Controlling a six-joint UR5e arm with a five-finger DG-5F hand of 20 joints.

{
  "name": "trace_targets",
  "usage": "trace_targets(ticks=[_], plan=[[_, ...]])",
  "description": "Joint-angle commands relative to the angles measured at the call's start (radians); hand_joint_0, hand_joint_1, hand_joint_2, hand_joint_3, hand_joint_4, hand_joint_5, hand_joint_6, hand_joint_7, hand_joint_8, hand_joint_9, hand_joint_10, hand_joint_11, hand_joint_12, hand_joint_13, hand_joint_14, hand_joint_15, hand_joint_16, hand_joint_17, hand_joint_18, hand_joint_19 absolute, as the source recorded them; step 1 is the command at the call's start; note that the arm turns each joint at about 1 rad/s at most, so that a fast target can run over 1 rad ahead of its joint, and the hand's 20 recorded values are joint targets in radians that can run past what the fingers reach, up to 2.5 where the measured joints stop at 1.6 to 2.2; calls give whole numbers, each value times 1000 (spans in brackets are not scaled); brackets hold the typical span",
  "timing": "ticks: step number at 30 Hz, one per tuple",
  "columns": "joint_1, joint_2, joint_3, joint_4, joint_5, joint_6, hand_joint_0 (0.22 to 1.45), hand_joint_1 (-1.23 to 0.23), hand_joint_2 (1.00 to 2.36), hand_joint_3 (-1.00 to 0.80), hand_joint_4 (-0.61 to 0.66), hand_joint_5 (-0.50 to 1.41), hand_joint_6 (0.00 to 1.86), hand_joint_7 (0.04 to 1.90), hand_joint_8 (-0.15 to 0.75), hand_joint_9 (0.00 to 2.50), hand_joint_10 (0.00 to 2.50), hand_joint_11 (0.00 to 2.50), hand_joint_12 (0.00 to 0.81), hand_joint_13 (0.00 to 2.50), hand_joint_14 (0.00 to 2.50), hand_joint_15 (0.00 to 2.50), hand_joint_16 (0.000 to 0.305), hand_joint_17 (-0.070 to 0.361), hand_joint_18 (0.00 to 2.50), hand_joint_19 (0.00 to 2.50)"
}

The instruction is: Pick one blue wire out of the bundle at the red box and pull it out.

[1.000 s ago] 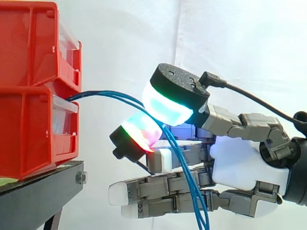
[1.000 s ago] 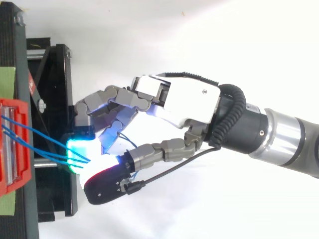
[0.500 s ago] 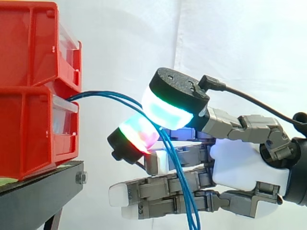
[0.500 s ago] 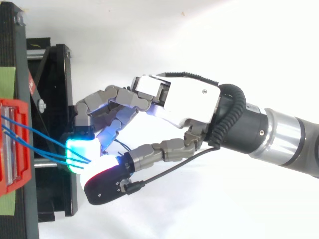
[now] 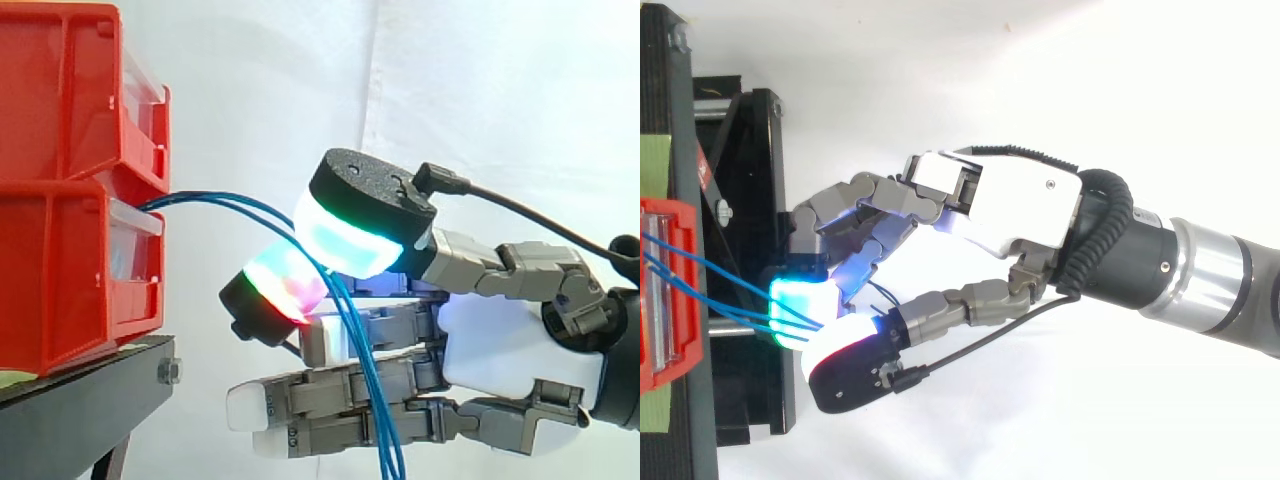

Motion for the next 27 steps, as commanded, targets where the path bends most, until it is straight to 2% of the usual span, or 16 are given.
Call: trace_targets(ticks=[1, 3, 7, 14, 20, 22, 27], plan=[[0, 0, 0, 1, 0, 0, 654, -881, 1005, -409, 94, -182, 895, 1089, 207, 1040, 22, 846, 332, 601, 15, 374, 47, 105, 419, 346], [0, 0, 0, 1, 0, 0, 629, -820, 1007, -407, 84, -160, 872, 1095, 205, 1074, 25, 822, 331, 601, 17, 383, 47, 105, 407, 358], [0, 0, 0, 1, 0, 0, 630, -795, 1010, -361, 35, -149, 861, 1155, 197, 1110, 25, 796, 327, 611, 15, 370, 46, 104, 406, 357], [0, 0, 0, 2, 0, -3, 696, -893, 1017, -178, -126, -168, 907, 1257, 211, 1030, 25, 784, 334, 613, 15, 359, 47, 105, 433, 319], [-1, 0, 0, -1, 0, 0, 744, -915, 1019, -173, -2, -201, 895, 1231, 212, 956, 23, 762, 337, 585, 14, 340, 47, 106, 423, 320], [-1, 0, 0, -1, 0, 0, 772, -907, 1016, -104, 48, -200, 892, 1161, 207, 946, 21, 750, 334, 573, 15, 344, 47, 105, 399, 342], [-3, 0, 0, 2, 0, 0, 818, -909, 1011, -93, 26, -192, 872, 1206, 198, 951, 21, 734, 331, 563, 14, 343, 46, 104, 370, 380]])
